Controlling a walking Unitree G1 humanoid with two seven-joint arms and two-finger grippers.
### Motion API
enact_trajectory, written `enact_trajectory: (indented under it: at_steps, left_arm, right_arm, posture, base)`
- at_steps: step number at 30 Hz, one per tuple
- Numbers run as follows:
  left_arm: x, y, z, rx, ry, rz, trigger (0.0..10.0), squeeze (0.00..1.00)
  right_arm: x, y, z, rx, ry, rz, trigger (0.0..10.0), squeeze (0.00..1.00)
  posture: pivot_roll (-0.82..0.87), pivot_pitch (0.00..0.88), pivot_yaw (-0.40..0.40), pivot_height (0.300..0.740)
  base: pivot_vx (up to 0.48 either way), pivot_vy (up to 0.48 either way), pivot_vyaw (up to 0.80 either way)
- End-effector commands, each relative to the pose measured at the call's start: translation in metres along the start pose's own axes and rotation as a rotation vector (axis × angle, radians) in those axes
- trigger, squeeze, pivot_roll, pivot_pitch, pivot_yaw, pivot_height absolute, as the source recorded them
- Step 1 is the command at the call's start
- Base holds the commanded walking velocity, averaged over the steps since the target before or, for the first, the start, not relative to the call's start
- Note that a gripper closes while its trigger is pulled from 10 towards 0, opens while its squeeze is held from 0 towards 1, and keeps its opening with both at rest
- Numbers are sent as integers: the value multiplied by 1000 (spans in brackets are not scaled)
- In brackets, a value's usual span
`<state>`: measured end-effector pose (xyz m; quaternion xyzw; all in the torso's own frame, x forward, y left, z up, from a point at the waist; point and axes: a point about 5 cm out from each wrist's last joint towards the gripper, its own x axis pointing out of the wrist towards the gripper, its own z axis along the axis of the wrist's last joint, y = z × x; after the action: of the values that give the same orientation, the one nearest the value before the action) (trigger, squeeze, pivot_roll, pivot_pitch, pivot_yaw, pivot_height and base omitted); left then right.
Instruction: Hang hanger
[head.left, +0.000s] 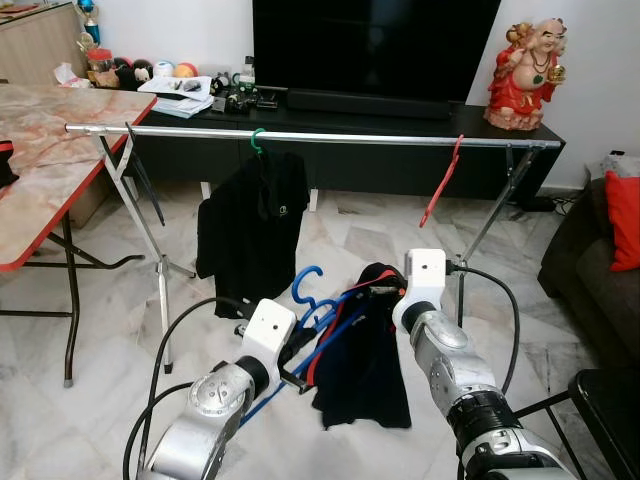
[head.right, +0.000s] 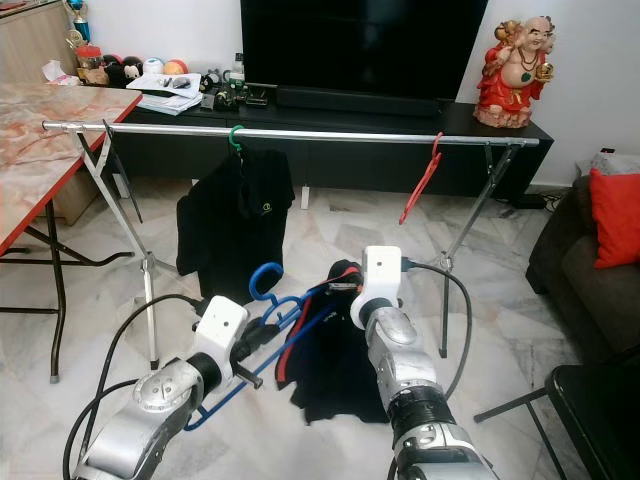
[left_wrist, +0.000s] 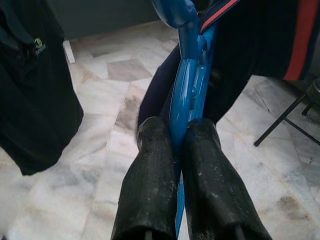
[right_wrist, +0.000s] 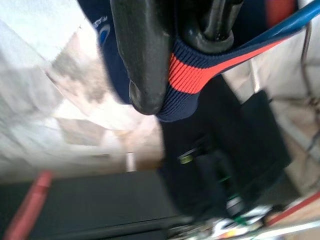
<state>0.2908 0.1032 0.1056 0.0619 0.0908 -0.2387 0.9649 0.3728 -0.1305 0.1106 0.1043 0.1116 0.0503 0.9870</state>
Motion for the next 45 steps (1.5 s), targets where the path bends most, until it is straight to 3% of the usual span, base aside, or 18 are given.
enact_trajectory:
  at_steps: [1,4,5,10,14,19,21,24,32,36,41,45]
  left_arm:
    - [0,5,1,0,-5,35,10000,0]
    - [0,4,2,-4,-9,31,10000,0]
    - [1,3,2,-8,-8,21,10000,0]
    - [2,-9,2,-14,-5,-60,10000,0]
    - [3,-10,3,-14,-13,-53,10000,0]
    - [5,-4,8,-40,-41,-9,10000,0]
    - [6,-4,10,-86,-59,-19,10000,0]
    - [6,-4,11,-87,-61,-21,10000,0]
    - [8,-4,14,-121,-79,-19,10000,0]
    - [8,-7,13,-118,-72,-42,10000,0]
    - [7,-8,13,-120,-72,-46,10000,0]
    - [7,-7,13,-125,-74,-44,10000,0]
  right_arm:
    - [-1,-7,10,81,-59,-45,10000,0]
    - [-2,4,9,112,-63,53,10000,0]
    - [-3,15,9,99,-73,138,10000,0]
    - [-6,34,7,58,-82,270,10000,0]
    - [-7,44,3,21,-56,326,10000,0]
    - [-12,53,2,65,-53,375,10000,0]
    - [-21,67,0,48,-63,522,10000,0]
    - [-28,75,0,3,-76,617,10000,0]
    - [-41,72,7,-47,-118,761,10000,0]
    - [-35,61,13,-88,-144,698,10000,0]
    - [-37,63,17,-97,-148,734,10000,0]
    - [-33,56,9,-192,-109,656,10000,0]
  posture:
    - [201,0,-90,740]
    - [203,0,-91,740]
    - [203,0,-91,740]
    - [201,0,-91,740]
    - [202,0,-93,740]
    - [201,0,-95,740]
    - [200,0,-95,740]
    - [199,0,-94,740]
    - [193,0,-96,740]
    - [195,0,-96,740]
    - [196,0,-96,740]
    - [196,0,-97,740]
  base:
    - [0,0,0]
    - [0,0,0]
    - [0,0,0]
    - [0,0,0]
    - [0,0,0]
    - [0,0,0]
    - [0,0,0]
    - [0,0,0]
    - [0,0,0]
    - [0,0,0]
    - [0,0,0]
    - [0,0,0]
